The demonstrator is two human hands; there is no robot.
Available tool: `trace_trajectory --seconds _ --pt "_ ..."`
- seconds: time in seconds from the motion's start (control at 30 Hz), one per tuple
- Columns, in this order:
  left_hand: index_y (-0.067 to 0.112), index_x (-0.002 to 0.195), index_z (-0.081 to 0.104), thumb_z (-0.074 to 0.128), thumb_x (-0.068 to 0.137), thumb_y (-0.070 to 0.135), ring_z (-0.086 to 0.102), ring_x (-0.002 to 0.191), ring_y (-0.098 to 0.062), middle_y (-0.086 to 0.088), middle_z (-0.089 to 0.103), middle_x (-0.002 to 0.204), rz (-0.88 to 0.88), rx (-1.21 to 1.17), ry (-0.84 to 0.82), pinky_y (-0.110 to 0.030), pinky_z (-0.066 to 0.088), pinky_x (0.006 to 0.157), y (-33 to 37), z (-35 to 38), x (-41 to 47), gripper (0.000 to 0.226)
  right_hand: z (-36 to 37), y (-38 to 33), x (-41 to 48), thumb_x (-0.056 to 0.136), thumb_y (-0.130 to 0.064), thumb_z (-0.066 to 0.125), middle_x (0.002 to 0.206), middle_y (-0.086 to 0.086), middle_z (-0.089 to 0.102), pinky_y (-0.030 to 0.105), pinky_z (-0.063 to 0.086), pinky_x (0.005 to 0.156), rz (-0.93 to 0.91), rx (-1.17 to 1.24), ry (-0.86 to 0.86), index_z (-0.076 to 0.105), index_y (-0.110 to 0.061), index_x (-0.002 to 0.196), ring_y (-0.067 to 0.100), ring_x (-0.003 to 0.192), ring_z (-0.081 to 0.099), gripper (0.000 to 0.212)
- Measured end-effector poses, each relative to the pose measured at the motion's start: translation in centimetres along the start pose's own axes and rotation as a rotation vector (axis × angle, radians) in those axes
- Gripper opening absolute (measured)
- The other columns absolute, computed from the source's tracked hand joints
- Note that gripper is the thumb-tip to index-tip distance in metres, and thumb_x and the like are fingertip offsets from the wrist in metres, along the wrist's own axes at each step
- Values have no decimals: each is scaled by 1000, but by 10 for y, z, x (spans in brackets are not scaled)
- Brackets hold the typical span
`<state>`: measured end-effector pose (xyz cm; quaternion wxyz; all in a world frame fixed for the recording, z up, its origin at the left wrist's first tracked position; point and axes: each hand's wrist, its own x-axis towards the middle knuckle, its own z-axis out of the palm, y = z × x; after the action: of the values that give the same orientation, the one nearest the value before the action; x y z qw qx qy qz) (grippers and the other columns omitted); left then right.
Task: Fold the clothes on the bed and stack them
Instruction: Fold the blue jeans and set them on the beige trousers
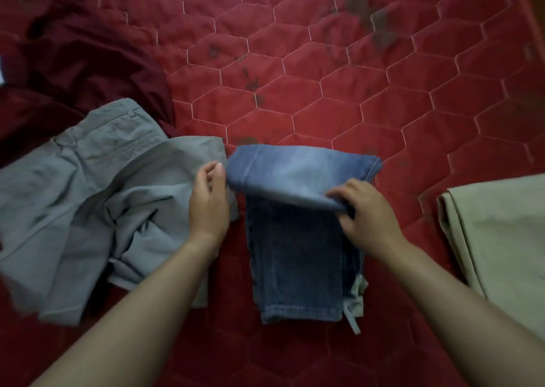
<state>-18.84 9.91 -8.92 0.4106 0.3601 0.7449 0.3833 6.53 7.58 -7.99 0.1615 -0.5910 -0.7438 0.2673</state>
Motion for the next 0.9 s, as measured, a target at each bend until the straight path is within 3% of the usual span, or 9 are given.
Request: trace_trajectory --seconds 0.07,0.17,0.23,0.33,0.43,0.53,0.7,0.77,0.9 --pt "37 97 52 47 71 68 59 99 -20 11 59 94 -131 -22 -89 -45 47 88 1 -6 -13 41 4 -7 -37 68 4 67 86 3 60 45 48 69 10 -7 -52 66 -13 92 29 81 56 29" --pt "23 113 48 64 83 39 59 104 -24 3 59 106 -238 147 -202 -47 48 92 -15 -1 -41 38 8 -10 -73 68 4 67 85 3 59 44 48 67 50 -9 -82 67 -12 90 29 79 56 27" --pt "14 124 47 66 85 22 59 99 -19 -6 60 115 -209 234 -172 -34 49 89 -23 0 -57 44 8 -10 -81 67 5 67 84 5 59 45 48 67 60 -25 -55 66 -11 89 31 79 56 28" --pt "19 123 48 64 84 13 60 87 -5 3 60 105 -56 146 -118 -15 48 73 -15 -8 -76 43 2 -11 -90 66 7 64 86 5 59 43 47 68 95 -24 30 64 -11 90 30 80 56 30" --pt "30 118 47 63 84 13 57 102 -5 12 55 111 69 100 -153 -18 46 85 -14 -26 -112 41 -4 -18 -119 62 8 64 85 1 58 37 44 65 98 -20 39 61 -13 89 25 78 53 34" --pt "28 121 46 61 85 11 53 110 -7 11 54 117 60 208 -230 -21 43 92 -38 -45 -154 43 4 -26 -159 60 7 69 85 1 59 38 45 63 92 -48 -71 63 -14 88 26 75 55 36" --pt "15 136 40 62 85 17 51 116 -23 -10 49 127 -42 512 -346 -32 39 101 -73 -51 -167 55 16 -24 -186 71 -32 78 101 -7 52 31 45 80 180 -33 -306 64 -20 104 13 92 51 38" --pt "13 135 42 62 85 21 47 118 -26 -13 44 128 38 548 -249 -32 35 103 -66 -41 -153 54 16 -23 -172 73 -33 77 102 -3 53 29 45 81 150 3 -176 64 -16 103 15 92 53 37" --pt "22 136 43 56 86 35 37 126 -28 -10 38 138 356 696 -138 -45 35 101 -39 1 -117 53 29 -32 -108 81 -37 60 122 7 51 44 43 90 136 -67 132 60 -15 114 26 111 50 39"
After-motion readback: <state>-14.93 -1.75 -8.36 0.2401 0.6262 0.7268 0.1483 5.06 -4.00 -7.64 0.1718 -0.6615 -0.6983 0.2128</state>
